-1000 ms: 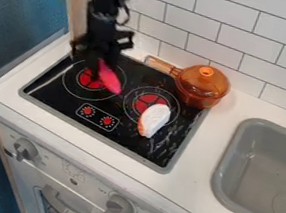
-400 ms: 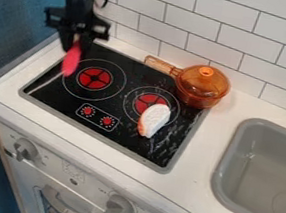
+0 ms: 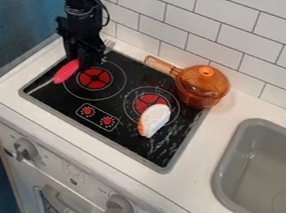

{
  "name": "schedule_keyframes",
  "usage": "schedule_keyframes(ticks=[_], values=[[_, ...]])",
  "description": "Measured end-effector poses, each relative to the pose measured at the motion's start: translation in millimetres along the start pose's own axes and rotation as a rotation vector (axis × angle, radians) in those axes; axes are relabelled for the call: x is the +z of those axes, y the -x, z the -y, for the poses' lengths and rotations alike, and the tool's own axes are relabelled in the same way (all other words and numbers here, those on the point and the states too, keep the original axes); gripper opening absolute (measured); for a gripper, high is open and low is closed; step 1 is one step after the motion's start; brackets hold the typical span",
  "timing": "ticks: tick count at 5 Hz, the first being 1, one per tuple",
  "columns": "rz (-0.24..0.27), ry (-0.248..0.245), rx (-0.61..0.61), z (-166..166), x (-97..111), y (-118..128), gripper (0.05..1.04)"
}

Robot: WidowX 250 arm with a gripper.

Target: Push the pink fork to the left burner and make it vertical

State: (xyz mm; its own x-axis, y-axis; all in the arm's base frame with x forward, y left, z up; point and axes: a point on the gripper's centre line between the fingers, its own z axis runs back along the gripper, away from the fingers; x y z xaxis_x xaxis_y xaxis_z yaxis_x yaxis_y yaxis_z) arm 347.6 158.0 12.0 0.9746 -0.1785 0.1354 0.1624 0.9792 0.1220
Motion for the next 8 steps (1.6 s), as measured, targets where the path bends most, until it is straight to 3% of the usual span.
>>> schedule_keyframes(ticks=[2, 3, 4, 5, 6, 8], values=[[-0.072, 0.021, -0.072, 0.4, -30.0, 4.2, 0.361], [-0.089, 0.006, -0.063, -5.1, -33.9, 2.2, 0.361], [-0.102, 0.001, -0.055, -6.3, -34.5, -0.7, 0.426], [-0.104, 0.012, -0.042, -5.5, -35.0, -1.1, 0.73], [-0.078, 0.061, -0.039, -2.0, -35.2, -2.1, 0.968], [-0.036, 0.081, 0.0, 0.3, -20.4, -7.7, 0.997]])
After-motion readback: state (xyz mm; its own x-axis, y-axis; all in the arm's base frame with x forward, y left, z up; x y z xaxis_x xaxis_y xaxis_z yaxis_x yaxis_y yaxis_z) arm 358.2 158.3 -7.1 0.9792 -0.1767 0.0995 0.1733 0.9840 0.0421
